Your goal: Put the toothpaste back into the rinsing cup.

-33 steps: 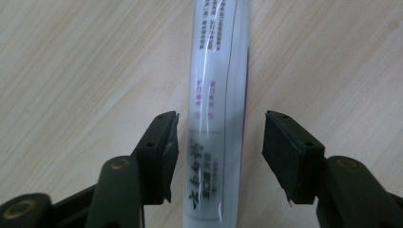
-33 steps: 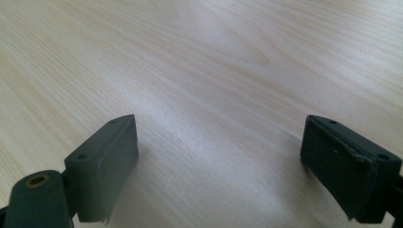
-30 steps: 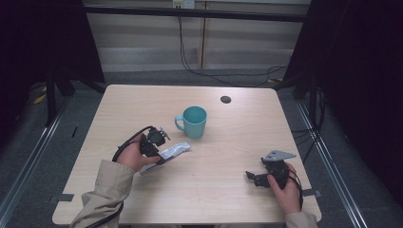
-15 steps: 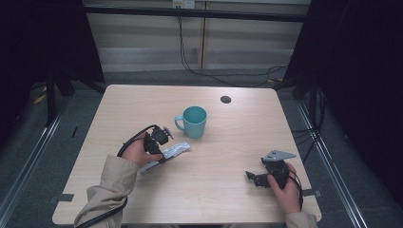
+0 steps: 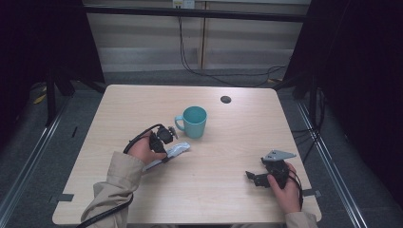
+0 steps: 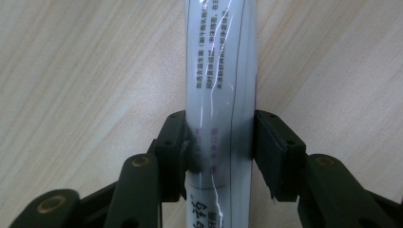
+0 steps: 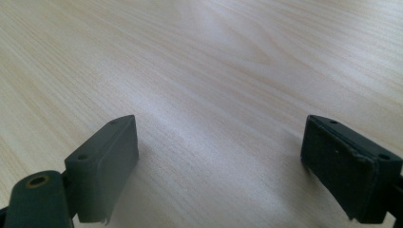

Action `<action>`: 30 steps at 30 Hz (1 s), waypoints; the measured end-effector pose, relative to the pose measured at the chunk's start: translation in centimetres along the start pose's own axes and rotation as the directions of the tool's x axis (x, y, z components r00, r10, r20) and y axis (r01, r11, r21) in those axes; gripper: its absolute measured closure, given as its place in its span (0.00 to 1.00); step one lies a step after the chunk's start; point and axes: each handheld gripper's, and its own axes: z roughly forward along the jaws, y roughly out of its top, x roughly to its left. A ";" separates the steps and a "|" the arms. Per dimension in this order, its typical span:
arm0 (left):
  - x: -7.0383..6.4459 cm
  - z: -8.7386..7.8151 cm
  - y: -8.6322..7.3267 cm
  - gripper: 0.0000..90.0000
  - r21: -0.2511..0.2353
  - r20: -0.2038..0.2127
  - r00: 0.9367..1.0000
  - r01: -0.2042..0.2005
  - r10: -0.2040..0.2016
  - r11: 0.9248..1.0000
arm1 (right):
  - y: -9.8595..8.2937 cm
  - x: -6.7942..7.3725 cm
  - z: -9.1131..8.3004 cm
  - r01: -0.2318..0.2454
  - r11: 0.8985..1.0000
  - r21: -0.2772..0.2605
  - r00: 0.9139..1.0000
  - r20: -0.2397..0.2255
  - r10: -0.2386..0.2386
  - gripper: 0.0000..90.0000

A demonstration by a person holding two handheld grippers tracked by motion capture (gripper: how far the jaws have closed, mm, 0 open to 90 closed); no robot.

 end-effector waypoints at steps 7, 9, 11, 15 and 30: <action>0.1 0.3 0.3 0.64 0.022 0.011 1.000 -0.002 0.002 1.000 | 0.0 0.0 0.0 0.001 1.000 0.000 1.000 0.000 -0.001 0.13; 0.2 0.3 0.3 0.64 0.026 0.012 1.000 -0.004 0.004 1.000 | 0.0 0.0 0.0 0.001 1.000 0.000 1.000 0.000 -0.001 0.13; 0.0 0.3 0.3 0.66 0.020 0.012 1.000 0.012 -0.012 1.000 | 0.0 0.0 0.0 0.001 1.000 0.000 1.000 0.000 -0.001 0.13; -0.2 0.3 0.3 0.73 0.020 0.010 1.000 0.020 -0.020 1.000 | 0.0 0.0 0.0 0.001 1.000 0.000 1.000 0.000 -0.001 0.13; -0.4 -1.2 -1.0 0.83 -0.056 0.045 0.998 0.047 -0.044 0.997 | 0.0 -0.1 0.0 0.004 1.000 -0.001 1.000 -0.002 -0.004 0.13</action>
